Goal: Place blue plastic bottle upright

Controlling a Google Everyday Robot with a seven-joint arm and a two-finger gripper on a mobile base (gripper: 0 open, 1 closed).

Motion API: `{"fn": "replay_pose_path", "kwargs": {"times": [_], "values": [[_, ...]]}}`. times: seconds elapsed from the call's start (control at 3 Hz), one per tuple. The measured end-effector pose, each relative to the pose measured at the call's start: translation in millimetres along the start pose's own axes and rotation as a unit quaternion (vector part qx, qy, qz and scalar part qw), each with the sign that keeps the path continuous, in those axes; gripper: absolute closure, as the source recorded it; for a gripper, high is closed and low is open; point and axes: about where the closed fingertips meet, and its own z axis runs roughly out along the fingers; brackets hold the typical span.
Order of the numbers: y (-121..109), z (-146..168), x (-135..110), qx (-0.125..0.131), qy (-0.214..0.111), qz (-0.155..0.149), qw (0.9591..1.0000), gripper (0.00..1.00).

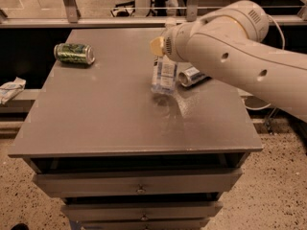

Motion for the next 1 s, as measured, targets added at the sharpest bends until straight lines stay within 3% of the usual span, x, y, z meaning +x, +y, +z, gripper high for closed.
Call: {"fn": "replay_pose_path", "kwargs": {"times": [0.33, 0.67, 1.0], "values": [[39, 5, 0, -0.071, -0.047, 0.004, 0.9963, 1.0], [54, 5, -15, -0.109, -0.104, 0.011, 0.9886, 1.0], [45, -2, -15, -0.109, -0.122, -0.015, 0.9864, 1.0]]}}
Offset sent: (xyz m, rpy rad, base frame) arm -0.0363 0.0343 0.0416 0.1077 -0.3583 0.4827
